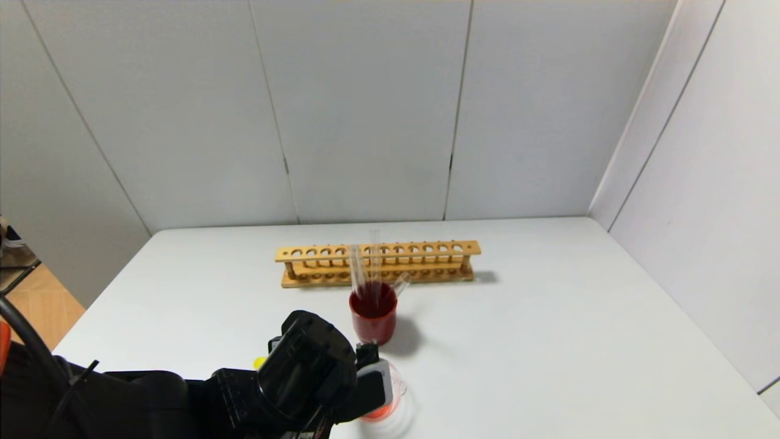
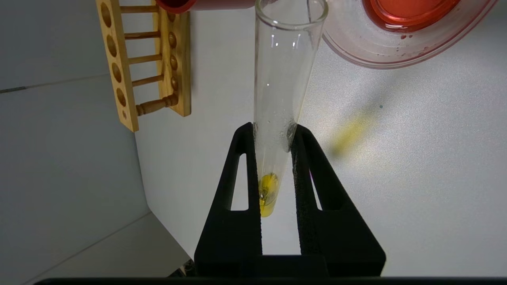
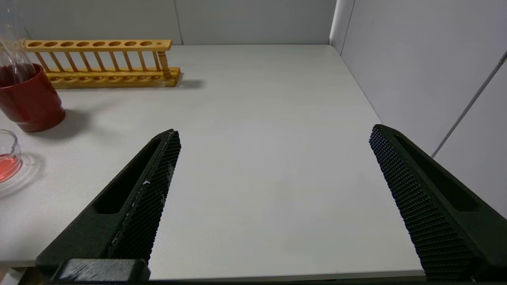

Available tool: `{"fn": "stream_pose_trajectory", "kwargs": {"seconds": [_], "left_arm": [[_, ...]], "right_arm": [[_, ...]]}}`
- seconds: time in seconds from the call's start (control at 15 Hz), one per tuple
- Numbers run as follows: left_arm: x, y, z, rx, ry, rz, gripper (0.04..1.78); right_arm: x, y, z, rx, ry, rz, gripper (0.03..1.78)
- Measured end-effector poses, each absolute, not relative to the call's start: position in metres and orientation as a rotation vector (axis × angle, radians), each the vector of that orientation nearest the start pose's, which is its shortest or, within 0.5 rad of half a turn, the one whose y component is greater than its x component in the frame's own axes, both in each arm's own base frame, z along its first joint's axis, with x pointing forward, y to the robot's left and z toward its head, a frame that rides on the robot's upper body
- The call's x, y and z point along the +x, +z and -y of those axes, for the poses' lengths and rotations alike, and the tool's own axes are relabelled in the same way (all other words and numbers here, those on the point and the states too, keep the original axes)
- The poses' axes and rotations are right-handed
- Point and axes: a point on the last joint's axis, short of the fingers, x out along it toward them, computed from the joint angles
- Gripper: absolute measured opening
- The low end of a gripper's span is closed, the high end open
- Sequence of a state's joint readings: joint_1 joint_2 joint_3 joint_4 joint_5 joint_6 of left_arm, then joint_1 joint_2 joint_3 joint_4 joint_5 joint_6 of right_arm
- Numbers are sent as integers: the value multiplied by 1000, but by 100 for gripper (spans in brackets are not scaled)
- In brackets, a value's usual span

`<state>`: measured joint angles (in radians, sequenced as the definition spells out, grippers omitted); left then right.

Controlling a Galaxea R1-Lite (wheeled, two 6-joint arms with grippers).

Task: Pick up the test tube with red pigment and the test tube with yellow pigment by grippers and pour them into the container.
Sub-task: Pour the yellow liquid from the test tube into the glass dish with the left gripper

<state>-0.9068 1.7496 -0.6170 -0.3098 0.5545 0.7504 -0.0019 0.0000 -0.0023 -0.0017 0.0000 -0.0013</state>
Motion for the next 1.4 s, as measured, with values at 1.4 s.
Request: {"fn": "stream_pose_trajectory", "kwargs": {"seconds": [1.4], "left_arm": [[198,75,206,1436,-572,-540,30]], "right_arm": [[-23,76,0,-1,-2,4,174]]}}
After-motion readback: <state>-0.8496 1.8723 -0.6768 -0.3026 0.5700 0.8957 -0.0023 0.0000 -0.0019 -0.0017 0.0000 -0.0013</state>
